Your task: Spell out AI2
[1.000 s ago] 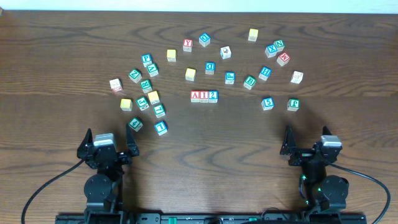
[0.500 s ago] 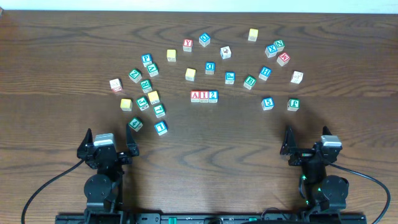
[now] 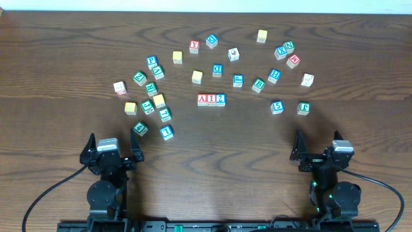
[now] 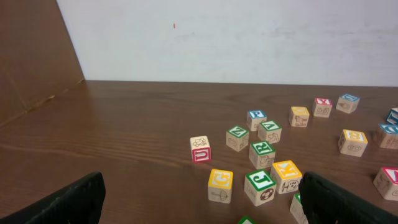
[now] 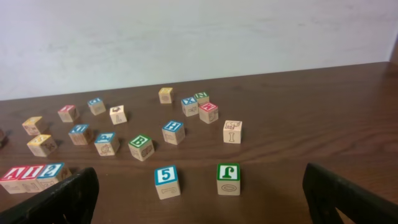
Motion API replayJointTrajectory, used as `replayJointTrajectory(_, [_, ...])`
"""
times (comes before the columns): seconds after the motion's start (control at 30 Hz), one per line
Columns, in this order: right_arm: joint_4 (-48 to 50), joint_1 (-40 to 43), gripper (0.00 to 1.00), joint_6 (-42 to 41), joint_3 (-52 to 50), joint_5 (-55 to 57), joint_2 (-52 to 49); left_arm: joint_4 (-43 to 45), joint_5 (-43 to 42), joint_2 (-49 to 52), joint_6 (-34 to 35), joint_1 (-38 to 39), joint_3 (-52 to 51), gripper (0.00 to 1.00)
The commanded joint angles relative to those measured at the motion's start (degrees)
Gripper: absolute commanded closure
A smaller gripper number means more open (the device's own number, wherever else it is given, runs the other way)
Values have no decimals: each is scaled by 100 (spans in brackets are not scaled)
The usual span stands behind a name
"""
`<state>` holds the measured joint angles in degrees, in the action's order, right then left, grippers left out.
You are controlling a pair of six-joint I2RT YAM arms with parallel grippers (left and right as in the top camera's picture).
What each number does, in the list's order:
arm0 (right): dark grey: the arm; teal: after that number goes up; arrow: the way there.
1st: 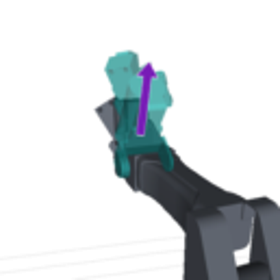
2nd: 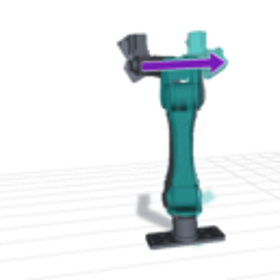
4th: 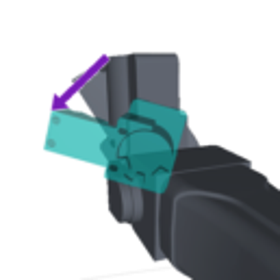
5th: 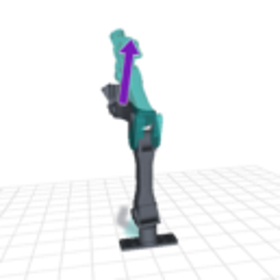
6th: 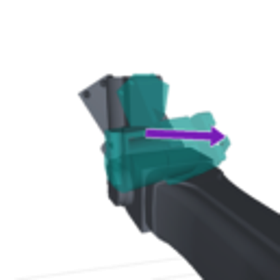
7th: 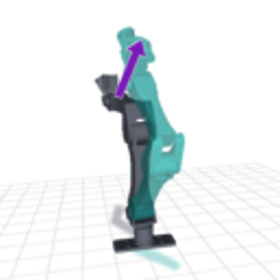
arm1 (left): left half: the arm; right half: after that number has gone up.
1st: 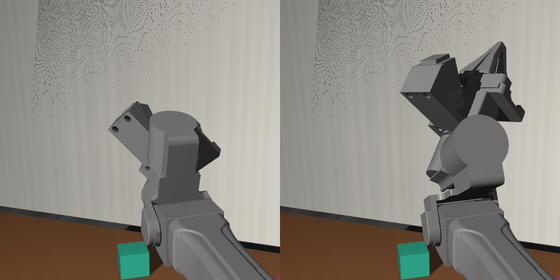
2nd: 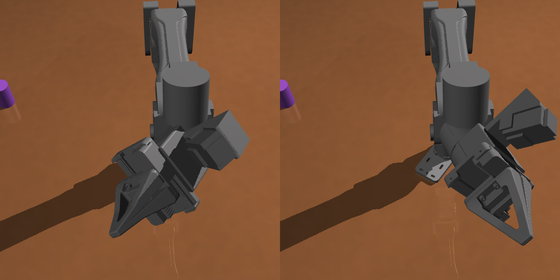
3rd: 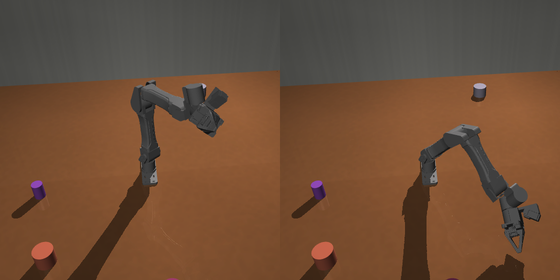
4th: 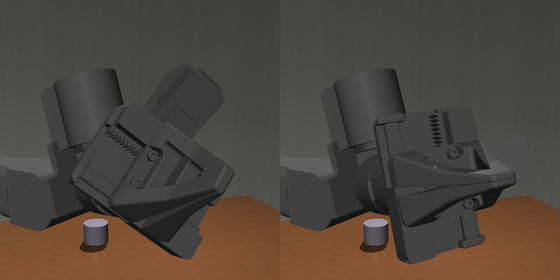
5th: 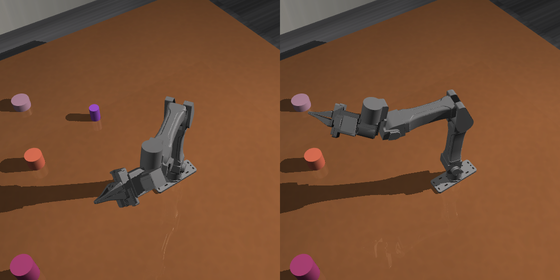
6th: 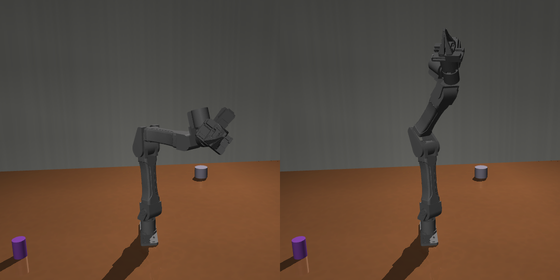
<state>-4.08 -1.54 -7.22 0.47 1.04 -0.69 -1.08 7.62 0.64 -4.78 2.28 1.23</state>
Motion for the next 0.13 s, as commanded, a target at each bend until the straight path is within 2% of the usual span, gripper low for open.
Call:
replayJointTrajectory(0.0, [-17,70,1,-87,-15,-13,35,-247,35,7,-76,-28,-101,2])
replayJointTrajectory(0.1, [-17,70,1,-87,-15,-13,35,-247,35,7,-76,-28,-101,2])
